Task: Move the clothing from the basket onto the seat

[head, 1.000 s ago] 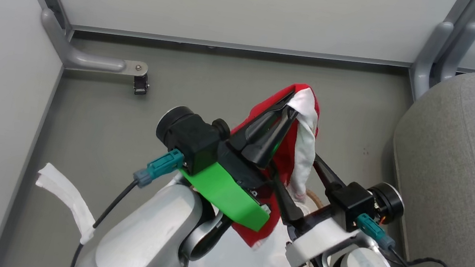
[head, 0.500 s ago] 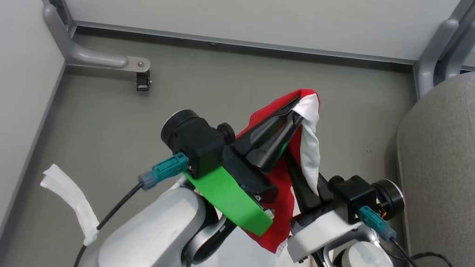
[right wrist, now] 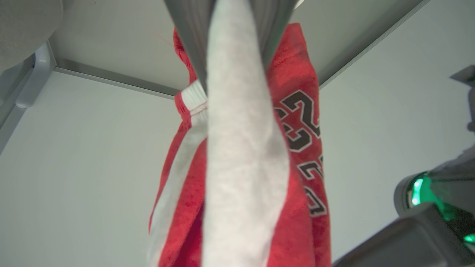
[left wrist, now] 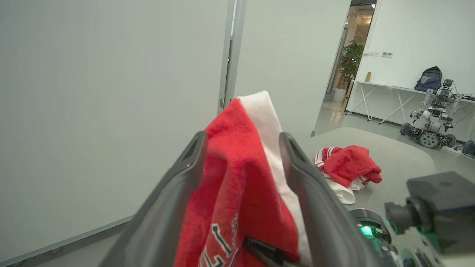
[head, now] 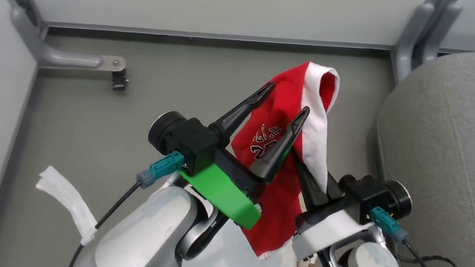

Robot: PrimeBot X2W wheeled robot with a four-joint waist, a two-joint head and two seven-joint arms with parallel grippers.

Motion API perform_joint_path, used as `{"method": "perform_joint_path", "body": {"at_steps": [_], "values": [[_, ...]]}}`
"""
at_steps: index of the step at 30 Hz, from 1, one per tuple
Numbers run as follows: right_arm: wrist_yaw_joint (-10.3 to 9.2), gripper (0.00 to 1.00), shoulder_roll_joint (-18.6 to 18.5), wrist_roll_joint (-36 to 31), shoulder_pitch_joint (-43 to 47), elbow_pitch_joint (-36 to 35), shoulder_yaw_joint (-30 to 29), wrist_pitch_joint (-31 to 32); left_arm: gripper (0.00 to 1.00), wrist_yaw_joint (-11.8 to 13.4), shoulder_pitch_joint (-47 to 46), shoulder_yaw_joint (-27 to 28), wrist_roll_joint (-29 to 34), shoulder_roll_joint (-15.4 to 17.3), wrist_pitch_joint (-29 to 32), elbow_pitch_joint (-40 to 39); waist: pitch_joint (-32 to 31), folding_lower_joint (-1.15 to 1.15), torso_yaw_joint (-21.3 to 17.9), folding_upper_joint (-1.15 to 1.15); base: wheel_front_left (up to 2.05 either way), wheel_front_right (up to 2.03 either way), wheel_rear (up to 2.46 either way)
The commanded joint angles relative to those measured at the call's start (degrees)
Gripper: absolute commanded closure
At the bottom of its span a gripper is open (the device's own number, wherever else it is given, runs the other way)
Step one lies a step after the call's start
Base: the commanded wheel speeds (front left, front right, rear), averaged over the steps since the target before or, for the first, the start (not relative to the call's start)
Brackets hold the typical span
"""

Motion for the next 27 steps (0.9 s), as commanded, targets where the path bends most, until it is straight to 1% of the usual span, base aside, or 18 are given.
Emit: {"method": "perform_joint_path", "body": {"at_steps": [1,9,16,24,27], "values": [[-0.08,1.00,-0.24,0.23,0.96,-0.33,-0.20,-0.11,0.00,-0.04,0.77,0.41,0.32,0.08,-0.01,0.45,0.89,0.00,-3.32,0.00,0.00,0.00,0.00],[-0.08,1.00,-0.22,1.11,2.42,-2.09,-2.26,-0.11,0.00,-0.28,1.75,0.43,2.42,0.12,-0.01,2.82,2.41,0.00,-12.73,0.00,0.00,0.00,0.00],[-0.07,1.00,-0.19,1.92,3.98,-3.41,-3.67,-0.11,0.00,-0.29,2.59,0.22,3.06,0.16,-0.01,3.88,3.24,0.00,-20.92,0.00,0.00,0.00,0.00],[-0.07,1.00,-0.20,2.09,5.40,-3.92,-4.52,-0.11,0.00,-0.31,3.20,0.08,3.10,0.34,-0.01,4.41,3.40,0.00,-27.66,0.00,0.00,0.00,0.00],[-0.08,1.00,-0.18,1.71,5.18,-4.02,-5.20,-0.11,0.00,-0.31,3.53,0.11,3.17,0.63,0.00,4.60,3.69,0.00,-29.52,0.00,0.00,0.00,0.00]]}}
